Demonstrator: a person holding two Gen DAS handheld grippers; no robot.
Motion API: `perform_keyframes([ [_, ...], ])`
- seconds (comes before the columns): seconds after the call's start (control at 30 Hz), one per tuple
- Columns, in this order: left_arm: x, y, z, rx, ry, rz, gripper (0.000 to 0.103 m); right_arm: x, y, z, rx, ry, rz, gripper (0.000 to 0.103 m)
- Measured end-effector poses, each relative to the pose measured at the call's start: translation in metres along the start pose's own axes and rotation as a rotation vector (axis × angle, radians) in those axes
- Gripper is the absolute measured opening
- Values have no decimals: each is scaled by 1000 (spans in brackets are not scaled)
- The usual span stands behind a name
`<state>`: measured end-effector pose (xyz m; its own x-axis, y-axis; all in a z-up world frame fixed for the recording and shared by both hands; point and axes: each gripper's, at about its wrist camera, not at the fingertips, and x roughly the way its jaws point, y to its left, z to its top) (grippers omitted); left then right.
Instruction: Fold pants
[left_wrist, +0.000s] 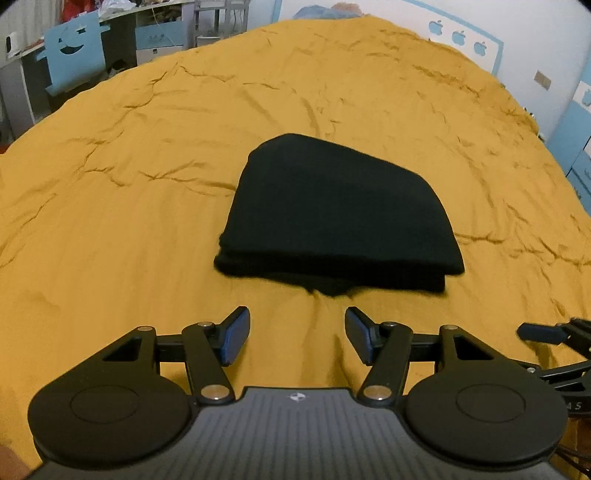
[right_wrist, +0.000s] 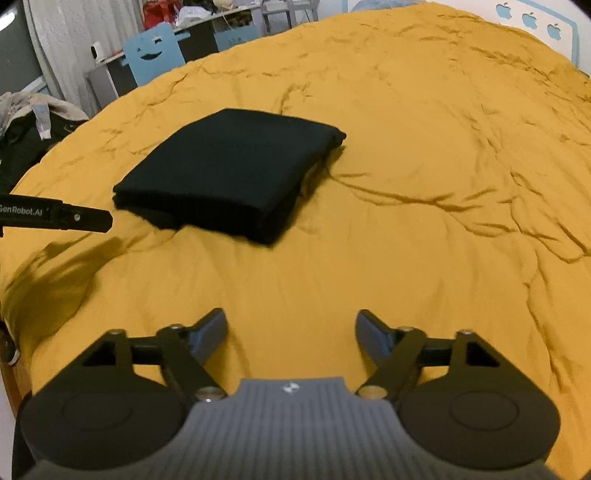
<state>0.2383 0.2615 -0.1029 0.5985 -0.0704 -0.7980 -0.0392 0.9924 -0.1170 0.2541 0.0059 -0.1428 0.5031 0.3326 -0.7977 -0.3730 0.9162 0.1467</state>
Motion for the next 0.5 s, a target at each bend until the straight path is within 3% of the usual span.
perform_keyframes([
  [0.17, -16, -12, -6, 2, -1, 17, 78, -13, 8, -2, 4, 25, -16, 82],
  [0.37, -43, -32, -2, 33, -60, 46, 88, -35, 13, 5, 11, 4, -10, 82],
  [0.5, -58, -47, 6, 44, -86, 124, 89, -53, 20, 19, 37, 16, -99, 82],
])
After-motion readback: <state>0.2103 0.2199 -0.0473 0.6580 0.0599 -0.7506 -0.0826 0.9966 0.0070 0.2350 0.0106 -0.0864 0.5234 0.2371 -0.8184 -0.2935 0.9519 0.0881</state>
